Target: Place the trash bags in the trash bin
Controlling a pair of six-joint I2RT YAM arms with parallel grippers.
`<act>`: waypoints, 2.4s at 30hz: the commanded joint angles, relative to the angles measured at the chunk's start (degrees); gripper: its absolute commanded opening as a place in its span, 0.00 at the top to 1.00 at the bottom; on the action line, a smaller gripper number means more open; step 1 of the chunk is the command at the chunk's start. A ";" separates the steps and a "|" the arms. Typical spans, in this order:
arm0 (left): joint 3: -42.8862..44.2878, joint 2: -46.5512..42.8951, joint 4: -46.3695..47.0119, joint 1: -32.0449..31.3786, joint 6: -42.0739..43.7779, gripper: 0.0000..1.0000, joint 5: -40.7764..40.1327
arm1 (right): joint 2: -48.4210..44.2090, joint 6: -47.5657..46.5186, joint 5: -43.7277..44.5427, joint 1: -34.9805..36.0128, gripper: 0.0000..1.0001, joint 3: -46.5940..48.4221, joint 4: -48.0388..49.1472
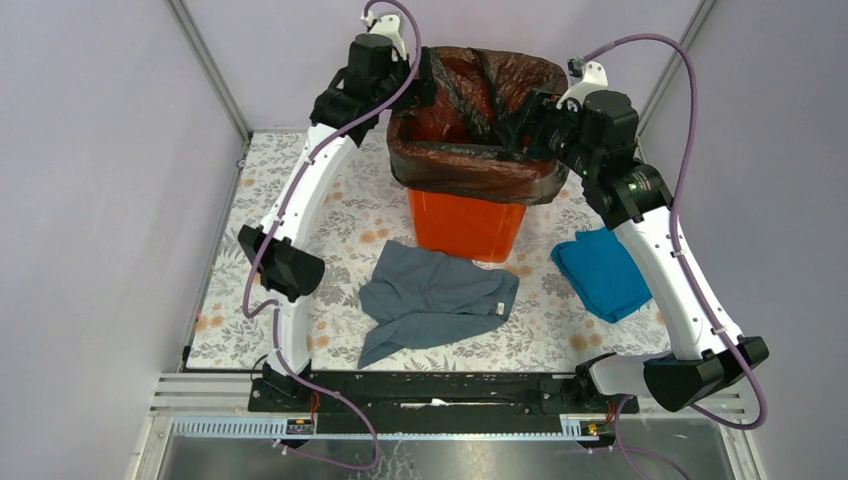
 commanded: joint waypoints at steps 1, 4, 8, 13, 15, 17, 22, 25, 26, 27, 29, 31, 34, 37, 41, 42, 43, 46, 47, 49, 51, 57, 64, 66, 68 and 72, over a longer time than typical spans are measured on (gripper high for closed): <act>2.28 -0.63 -1.27 -1.22 1.50 0.10 -2.47 | -1.22 -1.46 0.64 -0.21 0.24 2.32 0.77; 3.11 -0.17 -2.44 -1.86 2.60 0.32 -3.40 | -1.19 -1.55 0.32 -0.16 0.24 2.18 1.09; 5.37 0.73 -3.58 -4.39 6.02 0.53 -6.03 | -1.32 -1.47 0.12 -0.16 0.23 2.16 1.09; 7.05 0.69 -3.31 -6.95 9.49 0.98 -9.16 | -2.07 -1.93 0.58 -0.18 0.23 1.64 1.06; 6.49 -0.38 -1.01 -7.50 10.96 1.00 -9.50 | -2.41 -2.40 1.02 -0.21 0.22 1.23 1.01; 5.20 -1.91 2.56 -8.73 13.73 1.00 -11.18 | -2.60 -3.13 2.28 -0.18 0.22 1.20 0.29; 1.99 -5.71 15.68 -12.32 22.88 1.00 -20.59 | -3.84 -3.51 11.55 -0.21 0.17 1.61 -1.74; 0.75 -6.93 22.75 -12.54 28.38 1.00 -24.69 | -4.47 -4.54 14.29 -0.21 0.11 2.12 -2.04; -0.58 -7.52 25.51 -12.56 30.55 1.00 -26.15 | -4.61 -5.00 14.90 -0.17 0.10 2.16 -2.01; -2.22 -8.38 28.78 -12.56 32.92 1.00 -27.25 | -4.72 -5.36 15.19 -0.16 0.08 2.12 -1.81; -5.71 -9.33 33.94 -12.49 37.39 1.00 -28.49 | -4.64 -5.81 15.69 -0.17 0.06 1.92 -1.63; -5.16 -8.92 34.93 -12.24 39.66 1.00 -28.23 | -4.41 -5.75 16.01 -0.21 0.04 1.83 -1.84; -3.43 -8.01 33.16 -12.29 39.05 1.00 -27.33 | -3.75 -5.01 18.99 -0.19 0.00 2.80 -3.72; -5.51 -9.16 31.69 -12.51 35.94 1.00 -24.40 | -0.89 -6.63 25.20 -0.25 0.00 6.30 -8.39; -10.74 -11.81 31.84 -12.73 31.55 1.00 -21.82 | 4.28 -6.70 23.18 -2.59 0.00 11.48 -13.61; -11.56 -12.21 31.69 -12.74 30.69 1.00 -21.32 | 5.44 -6.34 19.34 -3.31 0.00 12.57 -14.45; -11.74 -12.35 30.78 -12.68 29.88 1.00 -21.26 | 6.40 -6.03 17.24 -3.62 0.00 13.75 -14.96; -8.47 -11.92 25.57 -12.59 26.61 1.00 -22.19 | 9.94 -5.22 13.86 -3.72 0.00 17.99 -17.55; -7.80 -12.09 24.15 -12.57 25.21 0.96 -22.33 | 11.67 -4.90 14.82 -3.68 0.00 19.60 -19.29; -8.22 -13.31 22.05 -12.52 22.67 0.71 -22.03 | 14.31 -4.89 18.86 -3.68 0.06 21.94 -22.72; -10.11 -15.41 20.33 -12.54 20.58 0.50 -21.90 | 15.46 -5.18 20.63 -3.99 0.11 21.57 -24.00; -14.16 -19.64 12.50 -10.06 11.64 0.14 -18.58 | 15.96 -1.46 7.24 -10.12 0.51 16.90 -21.22; -22.34 -25.49 11.66 -5.13 2.20 0.06 -9.63 | 11.27 7.38 -3.05 -19.77 1.00 6.23 -11.31; -23.18 -26.87 11.77 -4.73 0.75 0.06 -8.23 | 9.72 11.44 -6.94 -23.79 1.00 2.48 -7.09; -23.80 -28.37 12.24 -4.73 0.09 0.05 -7.13 | 8.52 15.18 -10.07 -26.28 1.00 -1.02 -2.21; -23.30 -30.95 12.44 -4.40 -0.82 0.02 -6.69 | 8.46 23.94 -17.83 -26.70 1.00 -9.10 12.02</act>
